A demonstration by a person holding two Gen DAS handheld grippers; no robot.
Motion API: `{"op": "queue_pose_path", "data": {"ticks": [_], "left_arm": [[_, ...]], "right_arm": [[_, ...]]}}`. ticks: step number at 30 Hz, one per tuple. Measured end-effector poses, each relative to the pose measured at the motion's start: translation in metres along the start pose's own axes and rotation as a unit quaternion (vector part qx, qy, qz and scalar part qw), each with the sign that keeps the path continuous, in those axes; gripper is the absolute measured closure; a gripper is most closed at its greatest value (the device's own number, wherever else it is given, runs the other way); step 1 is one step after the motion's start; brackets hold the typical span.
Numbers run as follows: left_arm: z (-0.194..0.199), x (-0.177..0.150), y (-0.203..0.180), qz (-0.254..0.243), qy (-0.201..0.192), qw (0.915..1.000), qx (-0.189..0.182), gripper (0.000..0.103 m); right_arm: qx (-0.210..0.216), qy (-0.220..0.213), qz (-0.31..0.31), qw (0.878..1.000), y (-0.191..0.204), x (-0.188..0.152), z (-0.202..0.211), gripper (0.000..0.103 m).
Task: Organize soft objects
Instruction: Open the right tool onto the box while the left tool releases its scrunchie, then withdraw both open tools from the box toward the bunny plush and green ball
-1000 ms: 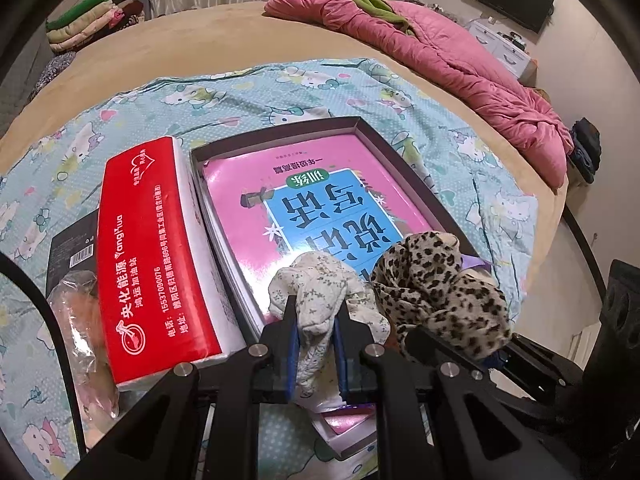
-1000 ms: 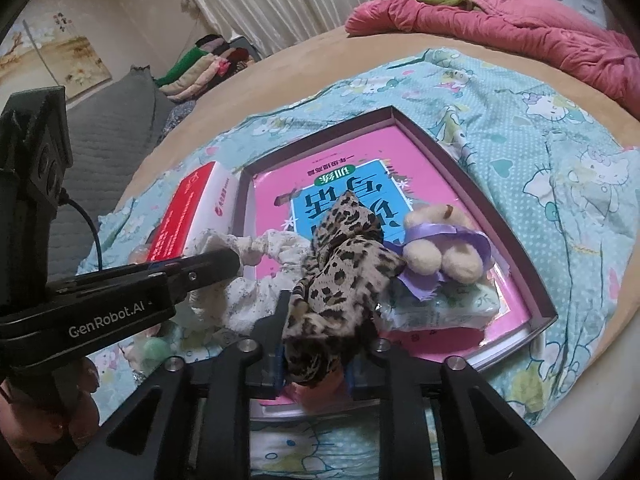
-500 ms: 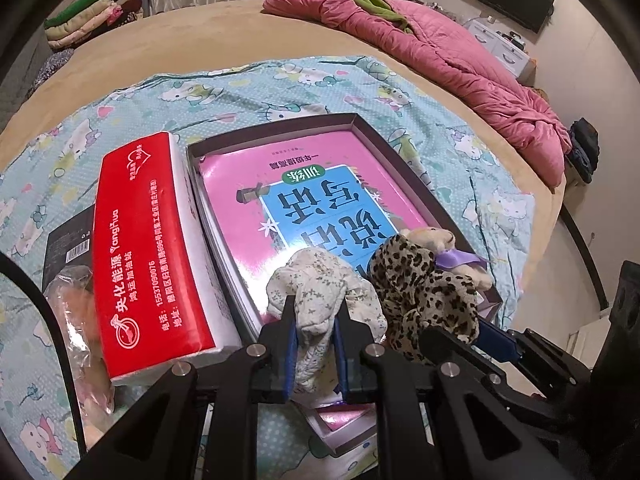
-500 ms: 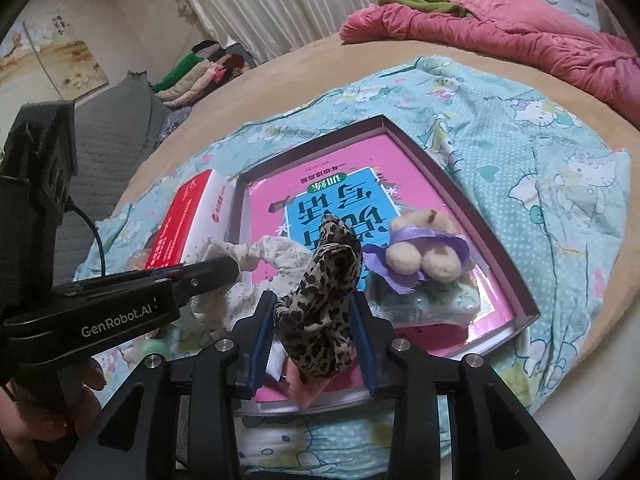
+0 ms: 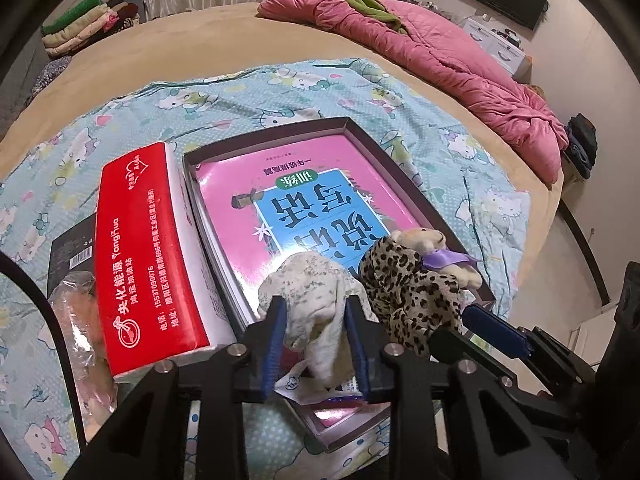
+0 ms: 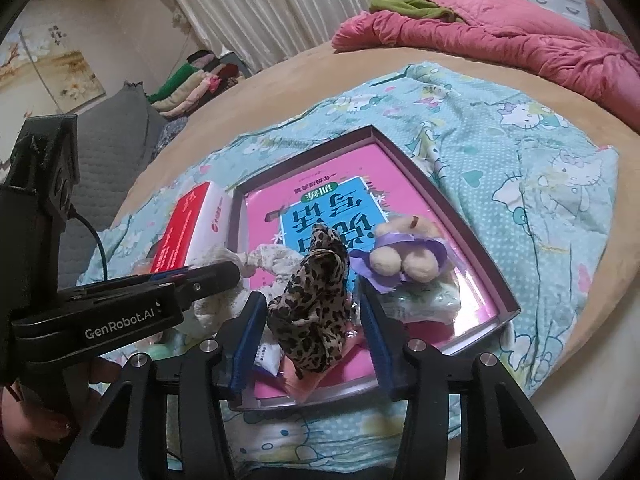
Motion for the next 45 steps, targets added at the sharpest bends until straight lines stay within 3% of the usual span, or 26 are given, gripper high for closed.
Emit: {"op": "queue_pose_path", "data": {"ticks": [4, 6, 17, 45], "left_arm": [[0.003, 0.0, -0.001, -0.003, -0.001, 1.0, 0.005, 0.068], [0.005, 0.0, -0.001, -0.002, -0.003, 1.0, 0.009, 0.062], [0.017, 0.0, -0.002, 0.0, -0.01, 0.9998, 0.018, 0.048], [0.066, -0.027, -0.004, -0.01, -0.043, 0.9972, 0.06, 0.021]], "right_arm": [[0.001, -0.004, -0.003, 1.0, -0.001, 0.0, 0.004, 0.052], [0.0, -0.005, -0.003, 1.0, -0.001, 0.0, 0.005, 0.051], [-0.003, -0.014, -0.013, 1.0, -0.004, 0.0, 0.013, 0.045], [-0.03, -0.043, -0.014, 0.999, -0.001, 0.002, 0.046, 0.027]]}}
Point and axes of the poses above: each gripper's, at about its wrist camera, not at the fingertips, and z roughly against the way its jaws point, y to its left, x to its top, the point moved 2 cm from there along -z, roughly the way its jaws point, and after that the axes turned 4 degrees about y, right-handed, at the moved point
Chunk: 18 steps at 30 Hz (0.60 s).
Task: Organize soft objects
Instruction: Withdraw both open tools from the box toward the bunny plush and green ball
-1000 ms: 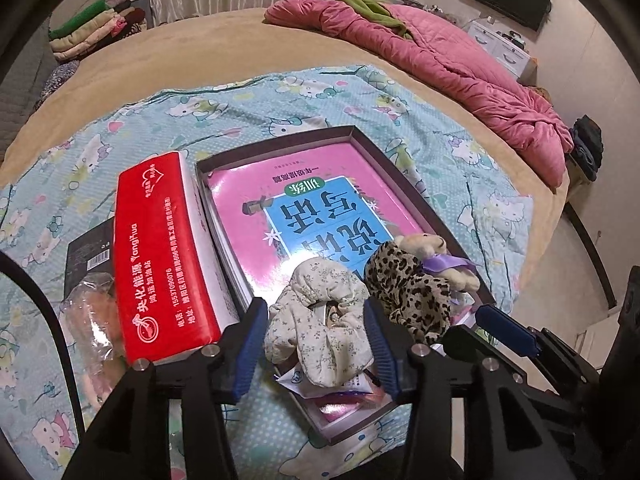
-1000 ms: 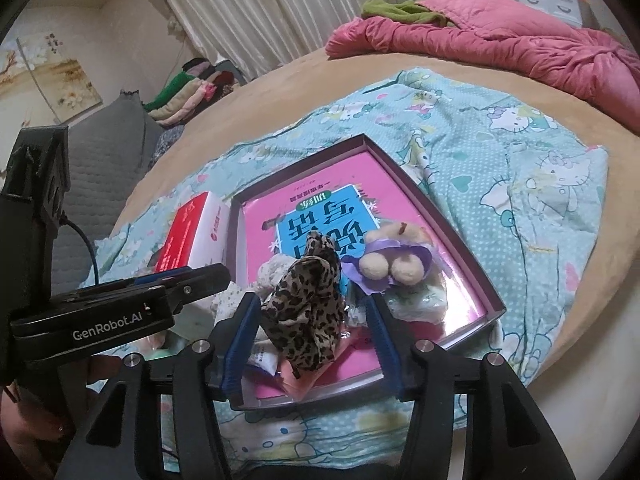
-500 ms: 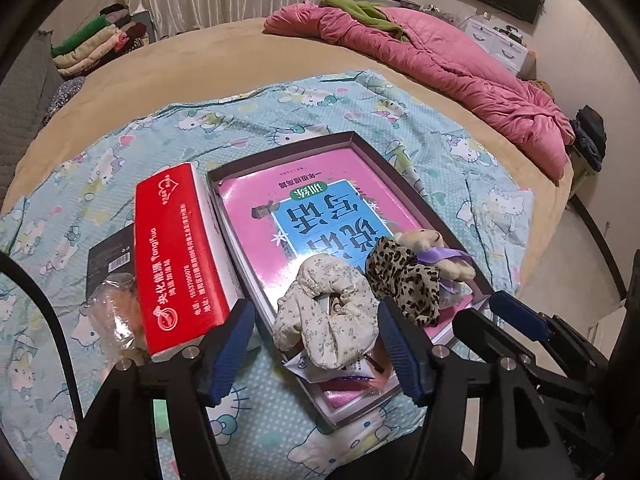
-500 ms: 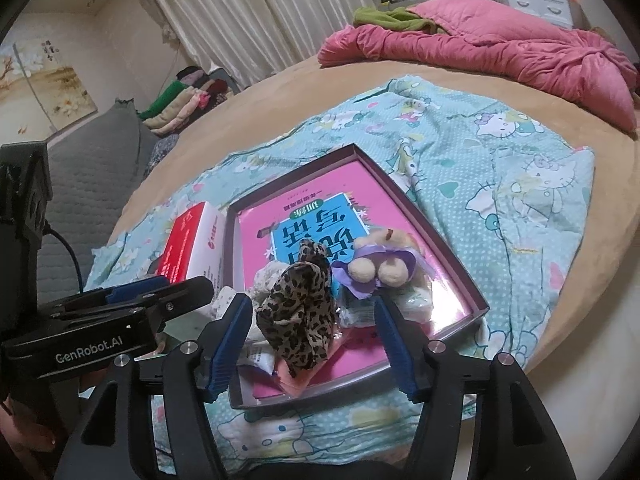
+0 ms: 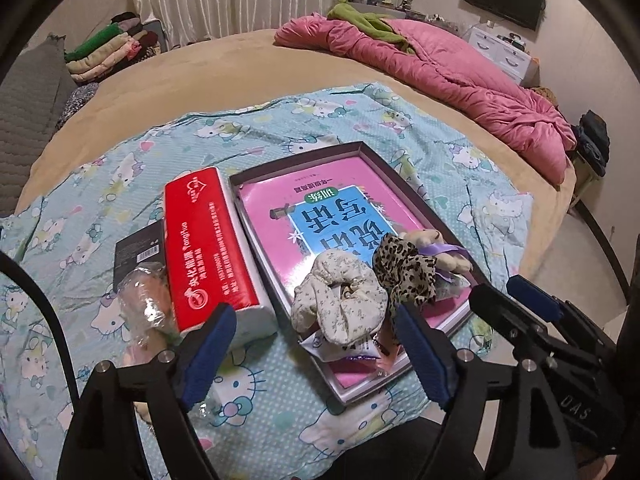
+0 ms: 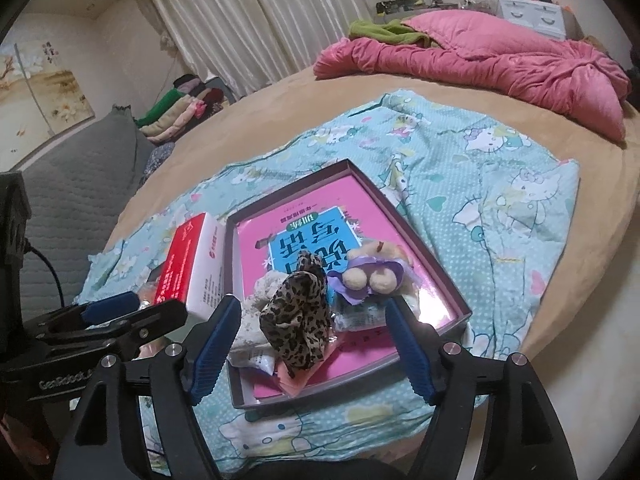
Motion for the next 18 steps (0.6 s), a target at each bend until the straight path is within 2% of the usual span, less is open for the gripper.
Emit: {"op": "queue_pose_path", "data": {"ticks": [13, 18], "left_arm": [[0.028, -0.015, 0.012, 0.012, -0.015, 0.9998, 0.01, 0.021], [0.041, -0.019, 0.019, 0.015, -0.023, 0.9993, 0.024, 0.021]], "right_arm": [[-0.003, -0.023, 0.034, 0.999, 0.025, 0.002, 0.027, 0.023], [-0.001, -0.027, 0.042, 0.999, 0.036, 0.002, 0.036, 0.022]]}}
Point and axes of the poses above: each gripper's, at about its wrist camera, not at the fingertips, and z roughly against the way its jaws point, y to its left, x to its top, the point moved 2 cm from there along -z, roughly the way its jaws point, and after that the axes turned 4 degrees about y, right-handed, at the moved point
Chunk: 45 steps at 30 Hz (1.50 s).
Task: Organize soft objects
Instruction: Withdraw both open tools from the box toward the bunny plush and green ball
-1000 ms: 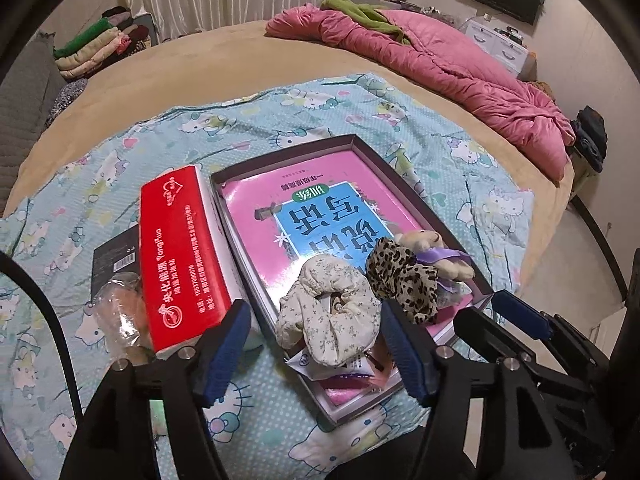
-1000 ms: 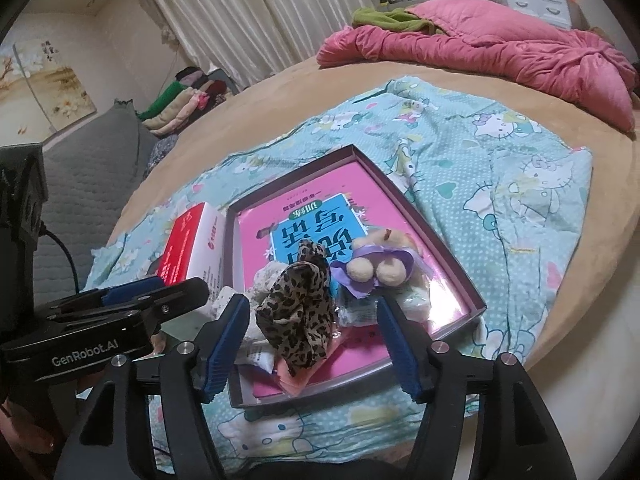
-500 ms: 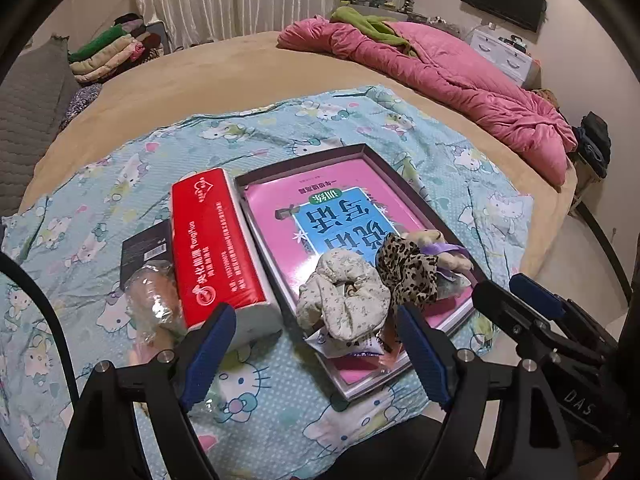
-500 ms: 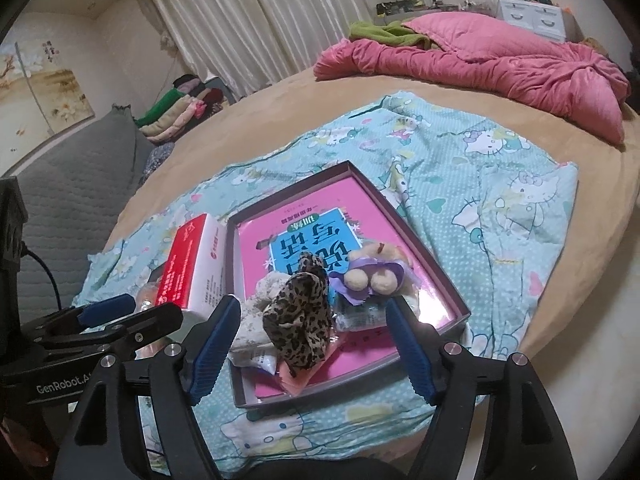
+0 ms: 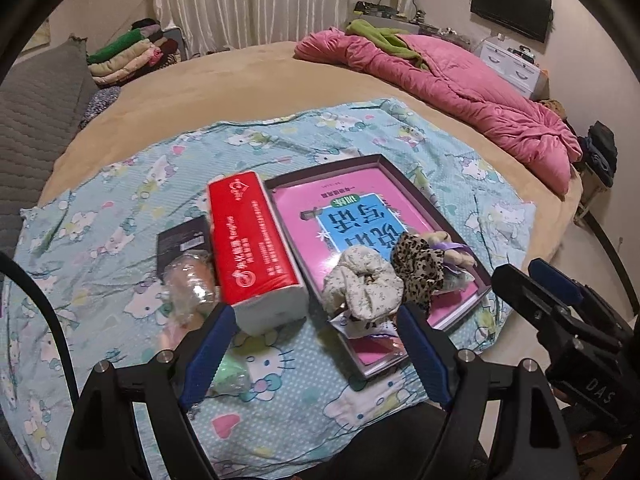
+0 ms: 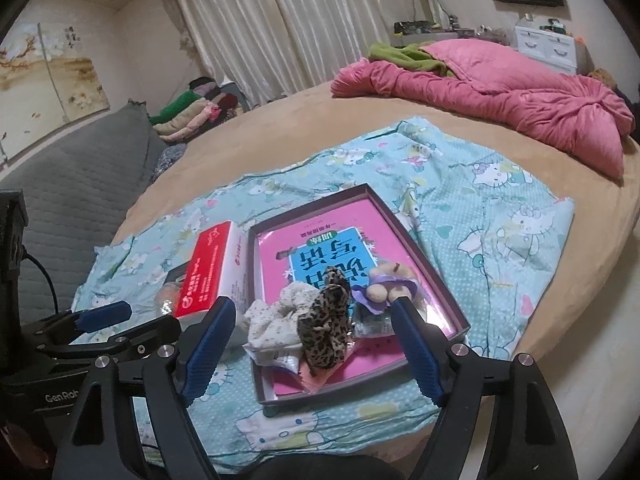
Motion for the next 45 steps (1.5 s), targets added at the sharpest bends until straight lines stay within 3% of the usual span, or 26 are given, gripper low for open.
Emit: {"op": "queue_pose_path", "data": {"ticks": [15, 26, 35, 45], "left_arm": [[0.034, -0.01, 0.034, 0.023, -0.015, 0.9996, 0.005, 0.021], [0.066, -0.015, 0.093, 0.074, -0.031, 0.9965, 0.023, 0.021], [0.075, -0.025, 0.142, 0.124, -0.038, 0.9908, 0.037, 0.02], [0.054, -0.051, 0.181, 0.165, -0.019, 0.9854, 0.039, 0.02]], "right_arm": [[0.012, -0.036, 0.03, 0.999, 0.037, 0.01, 0.031, 0.021], [0.028, -0.038, 0.059, 0.997, 0.067, 0.01, 0.04, 0.021], [0.05, -0.026, 0.088, 0.995, 0.098, 0.0, 0.035, 0.021], [0.073, 0.016, 0.133, 0.988, 0.139, -0.03, 0.004, 0.021]]}}
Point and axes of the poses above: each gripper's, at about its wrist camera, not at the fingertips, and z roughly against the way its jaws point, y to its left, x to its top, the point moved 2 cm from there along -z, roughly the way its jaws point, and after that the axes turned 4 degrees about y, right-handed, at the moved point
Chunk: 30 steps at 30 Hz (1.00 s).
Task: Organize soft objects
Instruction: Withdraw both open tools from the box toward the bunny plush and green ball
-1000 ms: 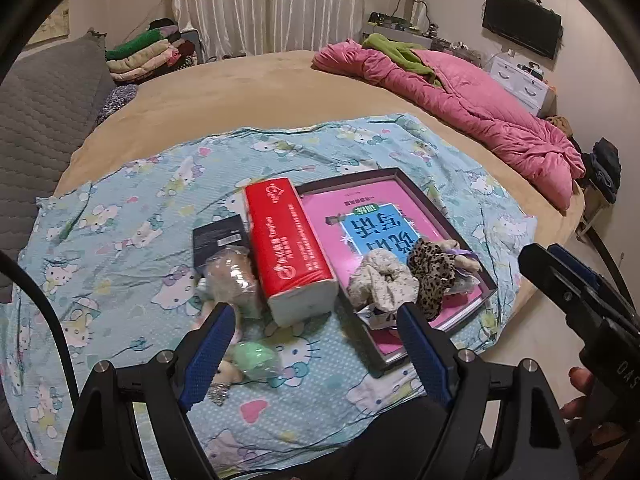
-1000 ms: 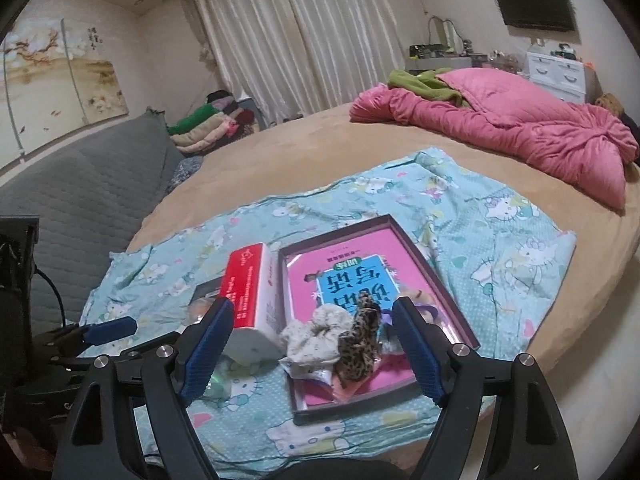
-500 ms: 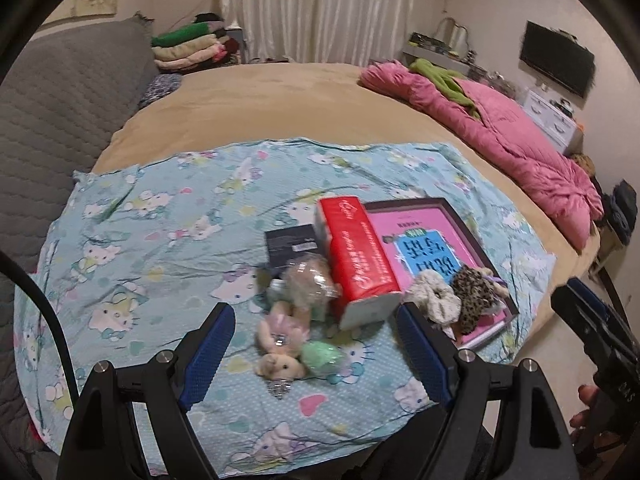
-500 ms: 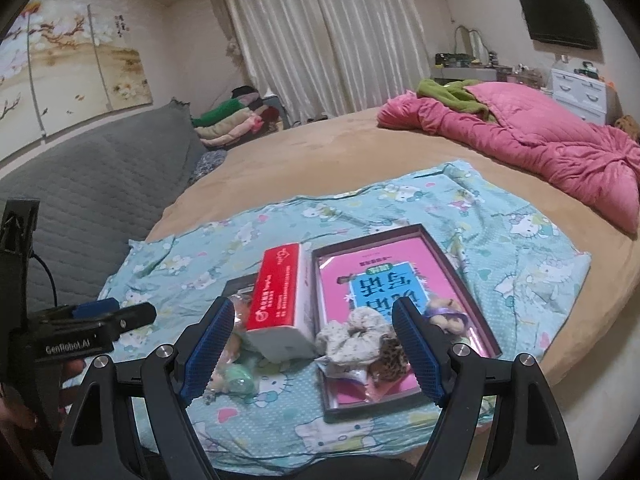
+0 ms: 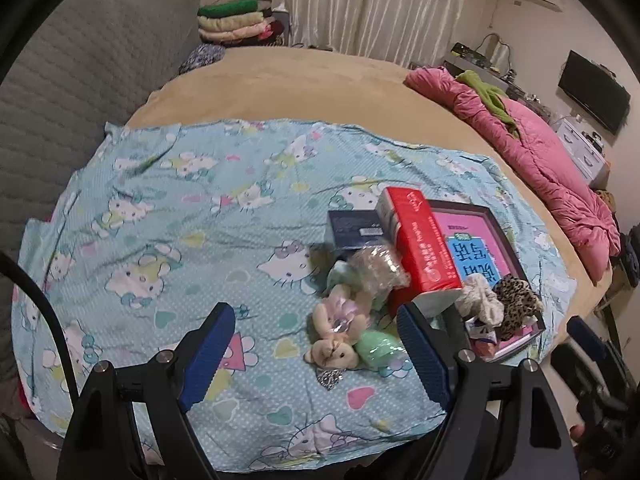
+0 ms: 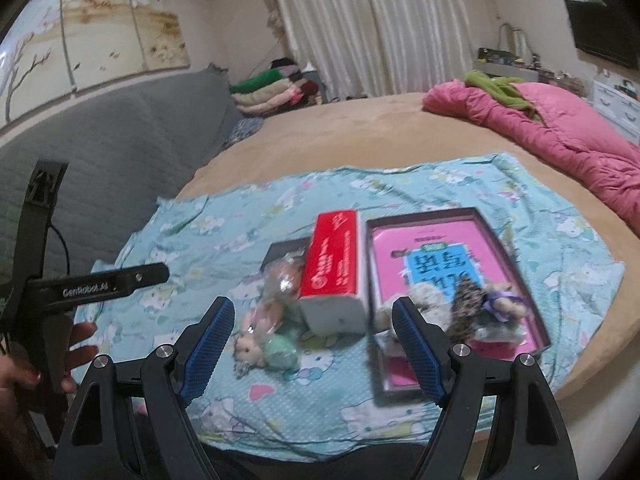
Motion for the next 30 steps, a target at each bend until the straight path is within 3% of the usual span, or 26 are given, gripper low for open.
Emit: {"op": "queue_pose_path", "data": {"ticks": [17, 30], "left_arm": [[-0.078, -0.033, 0.01, 0.01, 0.057, 0.9976, -0.04, 0.02], [-0.143, -0.034, 0.008, 0.02, 0.094, 0.9919, -0.083, 0.02]], "right_arm": [[0.013, 0.083, 0.049, 0.995, 0.025, -0.045, -0.083, 0.021], [0.019, 0.119, 0.068, 0.99, 0.026, -0.063, -0.143, 0.021]]}}
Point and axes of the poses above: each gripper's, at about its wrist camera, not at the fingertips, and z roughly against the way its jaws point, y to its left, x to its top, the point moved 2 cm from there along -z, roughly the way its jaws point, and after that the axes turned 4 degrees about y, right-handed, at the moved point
